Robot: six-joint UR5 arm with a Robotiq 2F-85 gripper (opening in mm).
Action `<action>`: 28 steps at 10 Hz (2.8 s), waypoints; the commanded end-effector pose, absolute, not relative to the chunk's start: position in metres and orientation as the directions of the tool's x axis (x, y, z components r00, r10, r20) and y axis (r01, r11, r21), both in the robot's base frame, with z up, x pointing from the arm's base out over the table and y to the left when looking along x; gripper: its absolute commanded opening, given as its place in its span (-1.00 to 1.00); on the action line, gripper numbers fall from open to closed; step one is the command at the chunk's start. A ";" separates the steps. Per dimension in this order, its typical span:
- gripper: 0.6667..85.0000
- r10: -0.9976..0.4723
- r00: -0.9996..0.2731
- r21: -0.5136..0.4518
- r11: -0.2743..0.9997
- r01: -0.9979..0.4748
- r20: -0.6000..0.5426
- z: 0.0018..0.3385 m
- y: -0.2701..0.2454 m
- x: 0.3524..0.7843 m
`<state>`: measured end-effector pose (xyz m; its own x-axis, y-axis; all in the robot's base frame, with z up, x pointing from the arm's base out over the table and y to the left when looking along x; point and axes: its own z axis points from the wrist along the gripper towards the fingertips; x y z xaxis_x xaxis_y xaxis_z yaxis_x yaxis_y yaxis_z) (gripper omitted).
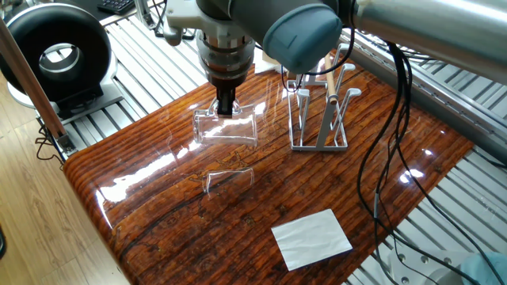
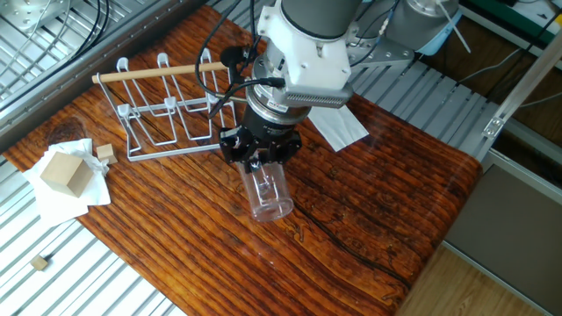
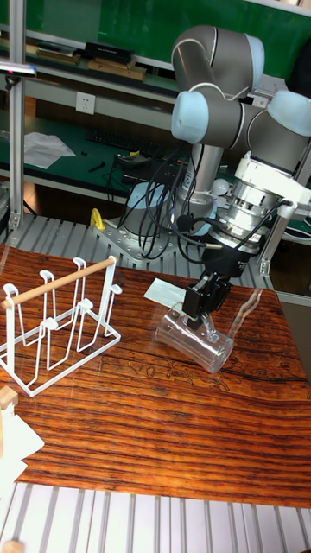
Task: Put the cup on the cup rack
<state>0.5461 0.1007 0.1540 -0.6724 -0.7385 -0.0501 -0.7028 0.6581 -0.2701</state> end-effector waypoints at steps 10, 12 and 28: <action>-0.99 -0.677 -0.727 -0.198 0.733 -0.651 -0.116 0.225 0.085 0.521; -0.99 -0.673 -0.730 -0.224 0.734 -0.640 -0.119 0.196 0.089 0.539; -0.99 -0.593 -0.771 -0.128 0.804 -0.580 -0.232 0.082 0.121 0.548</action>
<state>0.5493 0.1215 0.0877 -0.7679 -0.6022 -0.2182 -0.5871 0.7980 -0.1360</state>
